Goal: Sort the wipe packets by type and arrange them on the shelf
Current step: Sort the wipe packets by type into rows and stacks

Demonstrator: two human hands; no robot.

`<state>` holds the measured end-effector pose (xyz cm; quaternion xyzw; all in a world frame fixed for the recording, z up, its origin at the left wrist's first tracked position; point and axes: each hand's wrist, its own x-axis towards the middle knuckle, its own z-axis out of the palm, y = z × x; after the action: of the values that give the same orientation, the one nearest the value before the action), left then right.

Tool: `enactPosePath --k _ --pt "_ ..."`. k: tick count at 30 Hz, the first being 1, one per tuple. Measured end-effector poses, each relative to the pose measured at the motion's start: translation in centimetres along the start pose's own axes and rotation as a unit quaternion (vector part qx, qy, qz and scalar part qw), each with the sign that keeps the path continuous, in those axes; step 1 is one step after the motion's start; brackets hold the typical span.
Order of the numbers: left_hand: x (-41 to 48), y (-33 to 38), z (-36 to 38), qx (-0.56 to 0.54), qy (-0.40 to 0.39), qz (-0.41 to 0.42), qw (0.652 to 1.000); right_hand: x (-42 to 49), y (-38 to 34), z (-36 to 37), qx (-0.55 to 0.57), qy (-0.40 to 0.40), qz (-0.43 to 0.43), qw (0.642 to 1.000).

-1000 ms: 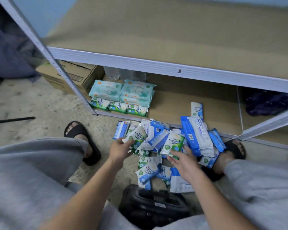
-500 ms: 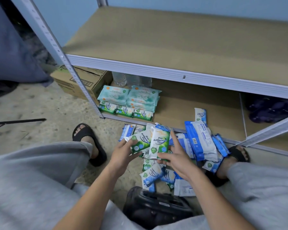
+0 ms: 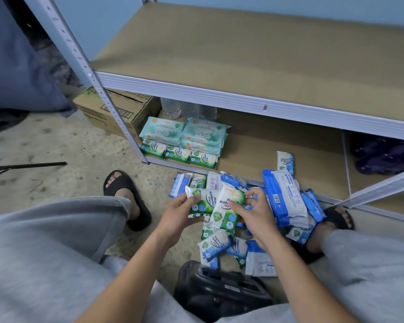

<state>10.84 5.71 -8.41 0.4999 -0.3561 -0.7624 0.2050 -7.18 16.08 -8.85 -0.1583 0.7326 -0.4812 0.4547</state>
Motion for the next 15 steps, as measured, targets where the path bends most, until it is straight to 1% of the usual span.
enactPosePath --k 4,7,10,13,15 --pt "0.7 -0.6 -0.6 0.017 0.0 0.017 1.0 0.8 0.8 -0.6 0.103 -0.002 0.048 0.993" --pt "1.5 -1.2 -1.3 0.005 0.036 0.009 0.999 1.0 1.1 -0.7 0.16 0.01 0.079 0.984" --pt "2.0 -1.2 -1.8 -0.015 0.099 0.01 0.995 1.1 1.6 -0.6 0.175 0.046 0.113 0.977" --pt "2.6 -1.2 -2.3 -0.007 0.156 0.025 0.987 1.4 2.2 -0.4 0.175 0.076 0.131 0.973" --pt "3.2 -1.3 -2.8 0.0 0.18 0.032 0.983 1.7 2.4 0.0 0.172 0.089 0.135 0.972"
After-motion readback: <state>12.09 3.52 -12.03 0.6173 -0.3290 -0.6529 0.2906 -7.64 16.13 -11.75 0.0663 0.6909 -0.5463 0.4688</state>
